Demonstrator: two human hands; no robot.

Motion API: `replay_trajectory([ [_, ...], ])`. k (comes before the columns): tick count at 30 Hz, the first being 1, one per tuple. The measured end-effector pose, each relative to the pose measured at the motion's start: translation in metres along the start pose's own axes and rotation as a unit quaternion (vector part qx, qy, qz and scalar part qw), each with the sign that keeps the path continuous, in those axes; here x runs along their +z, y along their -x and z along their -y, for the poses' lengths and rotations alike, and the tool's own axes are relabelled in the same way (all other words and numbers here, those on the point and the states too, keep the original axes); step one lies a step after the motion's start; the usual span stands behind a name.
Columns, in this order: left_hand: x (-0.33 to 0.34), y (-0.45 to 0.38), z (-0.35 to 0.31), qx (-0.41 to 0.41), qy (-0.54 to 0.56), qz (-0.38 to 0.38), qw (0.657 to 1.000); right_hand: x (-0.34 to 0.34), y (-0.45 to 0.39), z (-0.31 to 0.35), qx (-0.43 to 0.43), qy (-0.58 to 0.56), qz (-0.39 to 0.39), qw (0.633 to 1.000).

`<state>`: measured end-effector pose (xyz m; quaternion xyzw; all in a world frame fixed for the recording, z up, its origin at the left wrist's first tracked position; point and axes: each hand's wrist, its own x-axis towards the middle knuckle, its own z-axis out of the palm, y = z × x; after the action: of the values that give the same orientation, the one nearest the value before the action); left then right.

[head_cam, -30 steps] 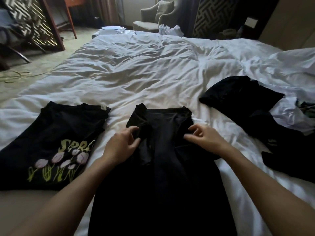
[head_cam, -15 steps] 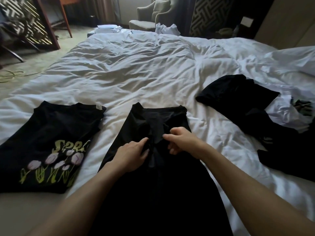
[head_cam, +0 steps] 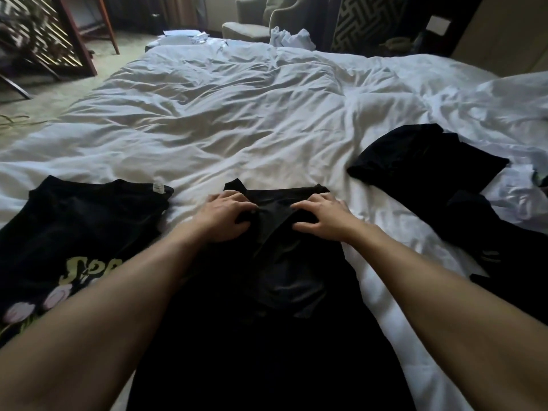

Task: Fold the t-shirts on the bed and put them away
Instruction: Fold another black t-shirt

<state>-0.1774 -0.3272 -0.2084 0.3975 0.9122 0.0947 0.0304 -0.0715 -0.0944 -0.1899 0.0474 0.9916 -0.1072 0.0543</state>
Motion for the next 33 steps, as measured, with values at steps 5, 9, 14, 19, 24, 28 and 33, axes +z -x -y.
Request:
replay_trajectory([
  [5,-0.007,-0.006,0.032,-0.052,-0.056,-0.025,0.997,0.007,-0.016,-0.019,0.059,-0.004,-0.032,0.998],
  [9,-0.010,0.001,0.055,-0.125,-0.067,-0.026,0.990,0.002,-0.014,-0.034,0.111,-0.050,-0.047,0.991],
  [14,-0.007,0.006,0.052,-0.190,-0.003,-0.056,0.980,0.008,-0.004,-0.038,0.169,-0.070,-0.067,0.981],
  [19,-0.006,0.000,0.044,-0.211,0.138,-0.097,0.963,0.012,0.004,-0.033,0.185,-0.081,-0.129,0.971],
  [24,-0.009,-0.028,0.033,-0.250,0.108,-0.076,0.959,0.014,-0.013,-0.034,0.179,-0.130,-0.134,0.966],
  [28,0.007,-0.041,0.048,-0.301,0.143,-0.112,0.936,0.022,-0.022,-0.046,0.175,-0.164,-0.154,0.958],
  [33,0.016,-0.040,0.049,-0.316,0.165,-0.167,0.919,0.029,-0.015,-0.050,0.165,-0.131,-0.152,0.966],
])
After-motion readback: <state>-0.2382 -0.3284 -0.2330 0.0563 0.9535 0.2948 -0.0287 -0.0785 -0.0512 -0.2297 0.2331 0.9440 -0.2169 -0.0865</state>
